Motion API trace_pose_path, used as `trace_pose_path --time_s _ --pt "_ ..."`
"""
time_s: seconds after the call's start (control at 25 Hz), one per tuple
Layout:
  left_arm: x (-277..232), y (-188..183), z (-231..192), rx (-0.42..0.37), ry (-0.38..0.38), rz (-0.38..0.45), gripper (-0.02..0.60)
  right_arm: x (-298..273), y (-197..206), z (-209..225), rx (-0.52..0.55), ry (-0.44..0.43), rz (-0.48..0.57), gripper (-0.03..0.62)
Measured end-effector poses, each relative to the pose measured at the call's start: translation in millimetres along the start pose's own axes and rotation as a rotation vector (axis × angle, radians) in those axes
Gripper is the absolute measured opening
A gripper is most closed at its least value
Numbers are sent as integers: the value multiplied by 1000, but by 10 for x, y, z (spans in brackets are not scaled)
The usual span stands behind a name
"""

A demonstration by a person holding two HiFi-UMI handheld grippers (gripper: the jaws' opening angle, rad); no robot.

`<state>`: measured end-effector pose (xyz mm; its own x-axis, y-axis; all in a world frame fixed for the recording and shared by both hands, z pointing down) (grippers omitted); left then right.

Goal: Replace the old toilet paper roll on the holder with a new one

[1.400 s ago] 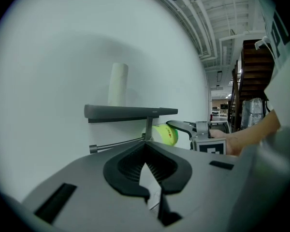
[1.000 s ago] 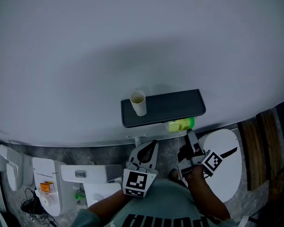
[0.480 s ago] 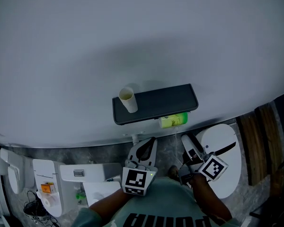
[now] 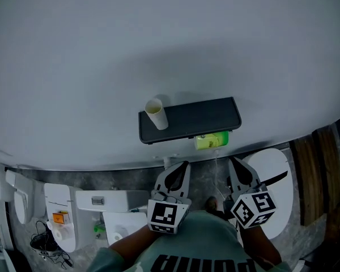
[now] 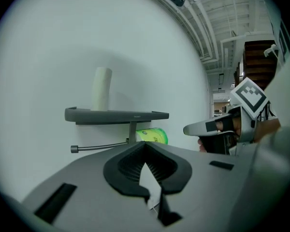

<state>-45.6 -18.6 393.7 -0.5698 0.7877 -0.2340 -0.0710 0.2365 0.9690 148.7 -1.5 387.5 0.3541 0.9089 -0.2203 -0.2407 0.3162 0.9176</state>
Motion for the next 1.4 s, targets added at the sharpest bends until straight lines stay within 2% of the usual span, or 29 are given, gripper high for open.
trace_pose_path --time_s 0.16,0.32,0.56,0.92,1.4 --pt "21 -31 67 -5 -9 -8 3 49 -83 -64 135 5 -32 11" --pt "29 -54 151 -11 -28 5 3 93 -117 -46 188 -4 -38 11" --pt "19 -58 356 -26 -64 18 3 198 -99 76 206 -40 -28 11" --pt "39 -35 655 -47 -157 26 3 332 -104 211 311 -107 -33 11" --pt "106 27 852 -62 -211 4 3 375 -2 365 299 -146 -66 11"
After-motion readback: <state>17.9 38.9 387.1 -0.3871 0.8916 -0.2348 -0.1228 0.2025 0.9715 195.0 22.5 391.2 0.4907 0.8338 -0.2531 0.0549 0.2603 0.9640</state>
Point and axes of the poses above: the fingertips, and each gripper's own axes: x backward along the fingers, z to its right, y out of its underside, the point moved 8 cm from there along x, backward along the fingers, and after that the axes turned 2 degrees about x, right-handed, at the moved point
